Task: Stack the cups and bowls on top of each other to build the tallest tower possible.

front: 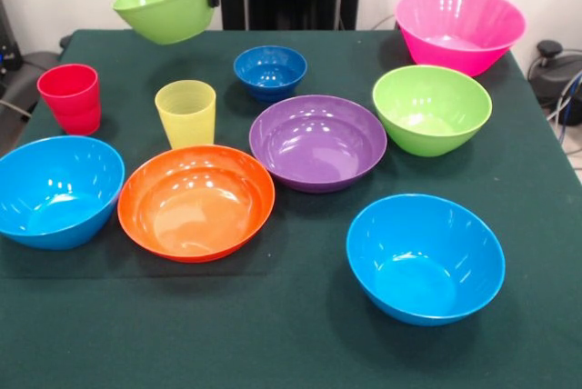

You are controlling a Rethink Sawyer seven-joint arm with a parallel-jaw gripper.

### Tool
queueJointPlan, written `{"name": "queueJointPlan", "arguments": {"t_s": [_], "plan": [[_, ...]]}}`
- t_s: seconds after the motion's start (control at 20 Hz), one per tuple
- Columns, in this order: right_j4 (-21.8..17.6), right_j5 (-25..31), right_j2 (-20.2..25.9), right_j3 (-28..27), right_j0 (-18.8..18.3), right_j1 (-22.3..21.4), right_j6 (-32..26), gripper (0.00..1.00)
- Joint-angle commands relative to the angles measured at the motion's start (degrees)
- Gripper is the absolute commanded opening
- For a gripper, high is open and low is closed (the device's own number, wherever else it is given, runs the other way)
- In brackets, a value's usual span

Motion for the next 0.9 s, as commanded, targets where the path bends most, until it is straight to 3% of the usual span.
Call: {"name": "queueJointPlan", "arguments": {"t_s": [0.05, 0.9], "plan": [[-6.15, 7.50, 10.25, 1.83, -6.42, -1.70, -16.53, 0.00], [-9.54, 9.65, 15.56, 2.52, -8.89, -2.63, -10.85, 0.00]]}}
